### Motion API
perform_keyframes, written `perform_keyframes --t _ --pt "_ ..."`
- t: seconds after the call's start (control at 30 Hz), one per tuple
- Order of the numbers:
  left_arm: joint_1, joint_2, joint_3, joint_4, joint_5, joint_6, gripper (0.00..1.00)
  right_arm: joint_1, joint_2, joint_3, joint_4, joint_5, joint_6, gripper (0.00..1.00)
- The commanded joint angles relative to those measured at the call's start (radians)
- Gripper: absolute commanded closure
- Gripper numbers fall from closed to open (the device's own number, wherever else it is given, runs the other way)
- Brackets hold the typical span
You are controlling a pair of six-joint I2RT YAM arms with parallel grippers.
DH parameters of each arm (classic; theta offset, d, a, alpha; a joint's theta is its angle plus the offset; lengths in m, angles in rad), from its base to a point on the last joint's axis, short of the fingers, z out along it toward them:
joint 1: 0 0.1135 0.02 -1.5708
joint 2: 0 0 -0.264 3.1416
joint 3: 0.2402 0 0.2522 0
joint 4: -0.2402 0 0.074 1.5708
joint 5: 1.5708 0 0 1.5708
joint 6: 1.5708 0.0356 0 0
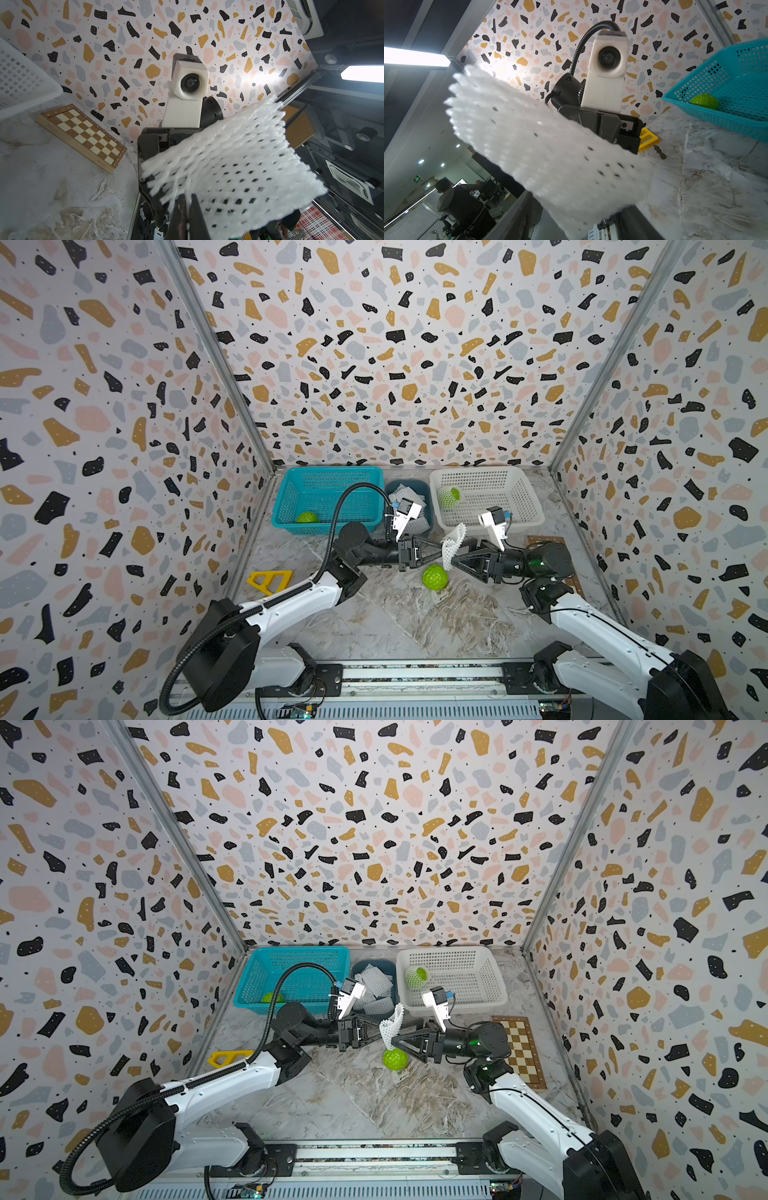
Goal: Sleeve custard apples in foam nets
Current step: Open the foam net.
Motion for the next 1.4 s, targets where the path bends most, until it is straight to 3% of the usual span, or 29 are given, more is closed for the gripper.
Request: perform_keyframes --t 0.0,0.13,0.23,0.47,0.83,1.37 --pt "-0.004 -0.015 0.000 0.079 0.008 0.010 1.00 0.005 -0.009 0.040 0.026 -0.029 0.006 0.38" --pt "-0.004 -0.043 -0.023 0.057 -0.020 0.054 1.00 0.009 -0.008 0.056 -0.022 -0.036 -0.013 0.38" --pt "-0.004 -0.058 -0.027 0.064 -0.021 0.065 1.00 0.013 0.003 0.088 -0.199 -0.013 -0.101 0.29" --pt "-0.007 -0.052 -0.026 0.069 -0.015 0.076 1.00 0.015 0.038 0.068 -0.098 -0.010 -0.034 0.26" --pt "-0.007 -0.089 -0.050 0.013 -0.026 0.126 1.00 0.014 0.017 0.065 -0.020 -0.030 0.003 0.40" --pt "-0.002 -0.215 -0.087 -0.194 -0.050 0.254 1.00 -0.020 0.005 0.029 0.093 -0.030 0.095 0.39"
